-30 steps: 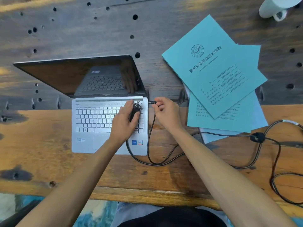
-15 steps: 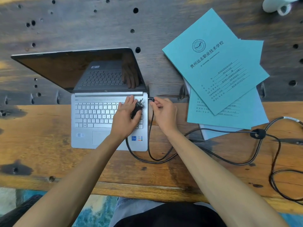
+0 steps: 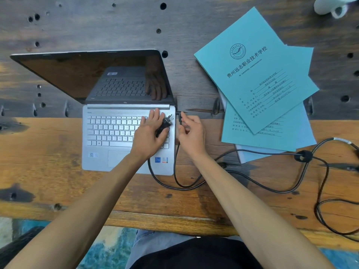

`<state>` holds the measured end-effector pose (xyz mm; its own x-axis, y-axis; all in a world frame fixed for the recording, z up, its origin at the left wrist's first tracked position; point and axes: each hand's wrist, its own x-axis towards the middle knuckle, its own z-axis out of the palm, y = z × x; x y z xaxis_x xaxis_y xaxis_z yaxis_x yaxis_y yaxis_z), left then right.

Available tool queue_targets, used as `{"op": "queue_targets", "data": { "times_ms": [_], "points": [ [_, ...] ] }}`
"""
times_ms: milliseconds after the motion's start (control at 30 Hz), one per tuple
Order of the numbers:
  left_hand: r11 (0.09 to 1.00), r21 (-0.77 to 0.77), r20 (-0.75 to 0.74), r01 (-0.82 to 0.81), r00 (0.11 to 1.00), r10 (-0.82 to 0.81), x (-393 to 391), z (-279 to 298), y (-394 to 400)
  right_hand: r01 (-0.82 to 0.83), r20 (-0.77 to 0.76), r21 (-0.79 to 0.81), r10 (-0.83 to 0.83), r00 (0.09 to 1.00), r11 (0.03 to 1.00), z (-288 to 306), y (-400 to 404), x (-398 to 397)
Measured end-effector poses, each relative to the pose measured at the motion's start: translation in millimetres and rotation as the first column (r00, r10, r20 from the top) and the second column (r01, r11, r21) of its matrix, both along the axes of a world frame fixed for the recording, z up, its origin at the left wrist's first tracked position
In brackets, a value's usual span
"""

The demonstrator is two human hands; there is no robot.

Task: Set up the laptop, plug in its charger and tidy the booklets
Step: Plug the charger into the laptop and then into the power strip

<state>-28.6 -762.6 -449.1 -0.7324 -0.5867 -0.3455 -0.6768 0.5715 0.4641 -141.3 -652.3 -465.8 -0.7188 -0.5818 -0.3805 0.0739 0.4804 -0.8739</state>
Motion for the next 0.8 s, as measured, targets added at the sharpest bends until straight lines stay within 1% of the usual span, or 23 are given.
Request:
{"op": "queue_targets", "data": {
  "times_ms": [167,367,433,500,567,667,733,800],
  "points": [
    [1.0,0.017,0.004,-0.002,1.0,0.002,0,2,-1,-0.004,0.043,0.012,0.003,0.999,1.0,1,0,-1],
    [0.993,0.115,0.051,-0.016,0.999,0.01,-2,14,3,-0.052,0.07,0.052,0.048,0.996,0.997,3,0,-3],
    [0.996,0.09,0.074,0.002,0.997,-0.008,0,18,8,-0.07,0.084,0.072,0.064,0.994,0.995,5,0,-3],
    [0.999,0.046,0.064,0.012,0.998,-0.015,4,22,15,-0.092,0.119,0.092,0.081,0.99,0.992,10,-1,-4],
    [0.998,0.052,0.016,-0.038,0.999,0.037,8,26,20,-0.136,0.148,0.123,0.118,0.982,0.983,14,-1,-4],
    [0.995,0.041,-0.028,-0.093,0.995,0.095,14,31,23,-0.203,0.072,0.209,0.192,0.979,0.957,23,4,-1],
    [0.99,0.061,-0.025,-0.127,0.991,0.129,15,35,26,-0.208,0.044,0.194,0.203,0.978,0.959,32,9,3],
    [0.984,0.084,-0.021,-0.159,0.987,0.161,15,41,29,-0.22,0.062,0.144,0.213,0.975,0.965,41,13,9]
  ]
}}
